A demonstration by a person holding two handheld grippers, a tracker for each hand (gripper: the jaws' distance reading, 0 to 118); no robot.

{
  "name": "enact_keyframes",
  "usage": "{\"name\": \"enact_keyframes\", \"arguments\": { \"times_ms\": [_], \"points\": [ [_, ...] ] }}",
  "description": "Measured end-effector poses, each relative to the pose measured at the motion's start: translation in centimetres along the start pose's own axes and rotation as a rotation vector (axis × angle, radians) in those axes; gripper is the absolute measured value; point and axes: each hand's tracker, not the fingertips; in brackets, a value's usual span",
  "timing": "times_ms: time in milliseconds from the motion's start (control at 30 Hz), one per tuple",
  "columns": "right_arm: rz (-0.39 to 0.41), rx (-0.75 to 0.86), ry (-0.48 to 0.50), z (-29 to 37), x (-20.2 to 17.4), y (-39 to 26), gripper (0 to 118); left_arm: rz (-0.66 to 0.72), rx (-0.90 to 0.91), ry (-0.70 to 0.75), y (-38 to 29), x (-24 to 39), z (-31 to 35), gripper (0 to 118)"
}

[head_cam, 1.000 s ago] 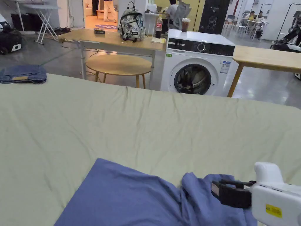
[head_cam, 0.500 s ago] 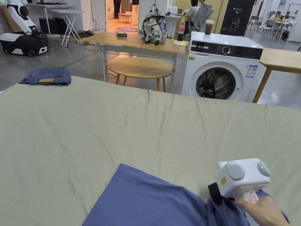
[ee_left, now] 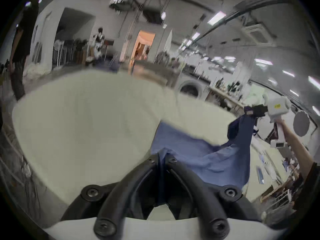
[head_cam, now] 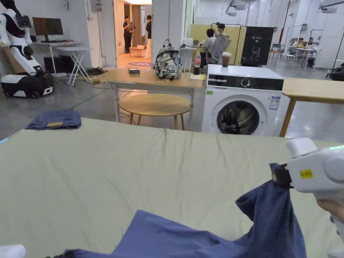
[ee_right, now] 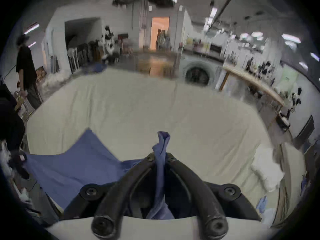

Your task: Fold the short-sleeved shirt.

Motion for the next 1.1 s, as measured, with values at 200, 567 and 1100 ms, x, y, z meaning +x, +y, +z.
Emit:
{"name": "enact_keyframes", "arguments": {
  "times_ms": [200,567,1100],
  "points": [
    [-0.08,0.206,-0.057,9.7,4.8,7.5,5,-0.205,0.206,-0.044,13.9,3.1,-2.9,0],
    [-0.255,0.351,-0.217,14.0,9.5,16.0,5,-0.33,0.416,0.04,32.1,8.2,-4.3,0],
    [-0.377,0.349,-0.165,4.6,11.3,18.0,5,-0.333,0.349,0.102,34.2,8.9,-11.9,0]
  ]
}}
